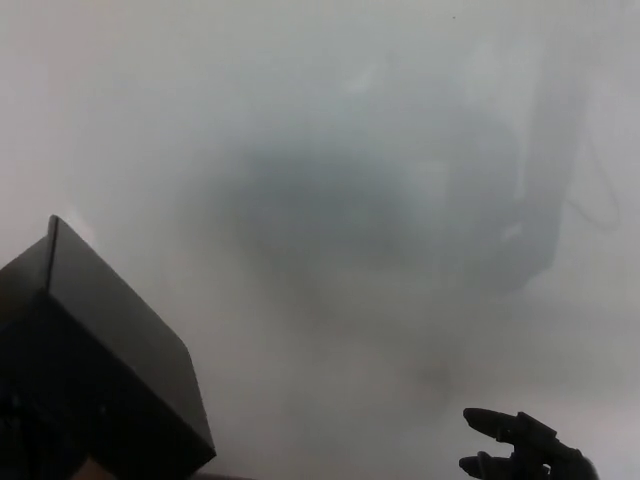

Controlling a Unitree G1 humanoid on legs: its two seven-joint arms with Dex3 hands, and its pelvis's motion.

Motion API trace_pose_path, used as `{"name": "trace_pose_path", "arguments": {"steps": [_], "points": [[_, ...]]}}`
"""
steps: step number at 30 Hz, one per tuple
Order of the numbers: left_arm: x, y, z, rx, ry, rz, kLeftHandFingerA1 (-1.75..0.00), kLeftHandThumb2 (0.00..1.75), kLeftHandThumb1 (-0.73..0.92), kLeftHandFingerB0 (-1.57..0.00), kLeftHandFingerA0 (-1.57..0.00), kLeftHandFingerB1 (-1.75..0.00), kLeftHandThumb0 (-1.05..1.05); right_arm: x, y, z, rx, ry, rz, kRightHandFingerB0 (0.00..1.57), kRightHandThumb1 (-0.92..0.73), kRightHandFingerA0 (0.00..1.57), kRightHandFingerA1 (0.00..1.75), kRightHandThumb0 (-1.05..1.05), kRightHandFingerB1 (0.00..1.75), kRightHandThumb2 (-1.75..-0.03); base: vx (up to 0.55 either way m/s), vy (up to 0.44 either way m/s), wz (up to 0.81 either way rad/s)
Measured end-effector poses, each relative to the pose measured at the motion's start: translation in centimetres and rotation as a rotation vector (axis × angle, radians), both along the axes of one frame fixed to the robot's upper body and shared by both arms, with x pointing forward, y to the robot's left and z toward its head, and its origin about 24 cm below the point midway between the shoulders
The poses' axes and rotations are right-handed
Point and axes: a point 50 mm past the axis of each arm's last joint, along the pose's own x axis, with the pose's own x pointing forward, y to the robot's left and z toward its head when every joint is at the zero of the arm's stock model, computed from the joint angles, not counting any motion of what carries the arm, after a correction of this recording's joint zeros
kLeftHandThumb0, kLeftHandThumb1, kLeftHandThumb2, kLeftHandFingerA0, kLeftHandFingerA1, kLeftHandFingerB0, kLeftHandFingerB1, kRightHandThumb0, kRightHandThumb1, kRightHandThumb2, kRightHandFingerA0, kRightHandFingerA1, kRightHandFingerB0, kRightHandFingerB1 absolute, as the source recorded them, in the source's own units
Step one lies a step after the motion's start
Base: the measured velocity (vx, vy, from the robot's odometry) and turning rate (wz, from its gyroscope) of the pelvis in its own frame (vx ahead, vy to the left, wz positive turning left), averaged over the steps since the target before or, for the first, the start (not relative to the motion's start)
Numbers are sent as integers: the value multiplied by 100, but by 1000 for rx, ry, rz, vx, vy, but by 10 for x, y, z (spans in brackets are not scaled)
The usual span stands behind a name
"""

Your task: A magnetic marker holder is on the left hand side of the white board, the robot put the index and middle finger into the opening of the container and pull off the magnetic holder and hand it to a human on the left hand side.

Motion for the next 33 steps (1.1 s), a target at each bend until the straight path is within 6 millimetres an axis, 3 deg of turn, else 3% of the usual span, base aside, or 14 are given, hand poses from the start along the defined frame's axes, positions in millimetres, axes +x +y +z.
{"name": "trace_pose_path", "arguments": {"steps": [1,2,3,6,7,9,10,15,16,18,19,21,22,33], "points": [[0,2,1,-1,-1,7,-38,60,63,-12,-59,-28,-77,0,0,0,0,0,0,70,-75,87,52,-54,48,-63,0,0,0],[-1,4,1,-5,-3,16,-38,60,63,-12,-59,-28,-77,0,0,0,-1,1,1,70,-75,87,52,-54,48,-63,0,0,0],[-3,9,3,-17,-8,33,-50,91,55,-8,-47,-31,-85,0,0,0,-2,2,2,70,-75,86,51,-55,47,-63,0,0,0],[-4,16,5,-33,-15,52,-38,63,73,-10,-56,-25,-92,0,0,0,-4,3,4,70,-74,85,52,-55,48,-63,0,0,0],[-5,17,5,-36,-13,58,-47,98,60,-5,-43,-21,-96,0,0,0,-5,3,5,70,-74,85,51,-54,48,-63,0,0,0],[-6,22,6,-54,-15,72,-47,98,60,-5,-43,-21,-96,0,0,-1,-7,6,6,70,-74,85,51,-54,48,-63,0,0,0],[-7,24,6,-65,-16,76,-37,63,72,-10,-55,-26,-93,0,0,-1,-9,7,6,70,-74,85,51,-54,47,-63,0,0,0],[-9,28,7,-115,-31,82,-38,63,72,-10,-57,-26,-93,1,-1,-1,-17,11,6,72,-73,89,52,-54,48,-62,0,0,0],[-9,29,8,-130,-37,83,-50,96,57,-8,-49,-27,-92,1,-1,-1,-21,11,4,72,-73,88,51,-53,48,-62,0,0,0],[-10,30,9,-147,-44,82,-50,96,57,-8,-49,-27,-92,1,-2,-1,-24,13,3,72,-73,88,51,-53,48,-62,0,0,0],[-10,30,10,-163,-52,81,-38,63,73,-13,-60,-26,-94,1,-3,-1,-30,15,2,72,-73,88,51,-52,48,-62,0,0,0],[-11,31,11,-180,-62,79,-38,64,73,-14,-61,-27,-94,2,-5,-1,-35,17,1,72,-73,87,51,-54,48,-62,0,0,0],[-11,31,12,-193,-70,78,-48,98,66,-11,-56,-31,-105,2,-5,-1,-40,18,2,72,-73,88,51,-54,48,-62,0,0,0],[-15,35,20,-297,-130,60,-51,96,59,-8,-54,-31,-92,7,-10,0,-76,26,0,72,-72,88,51,-52,48,-62,0,0,0]]}}
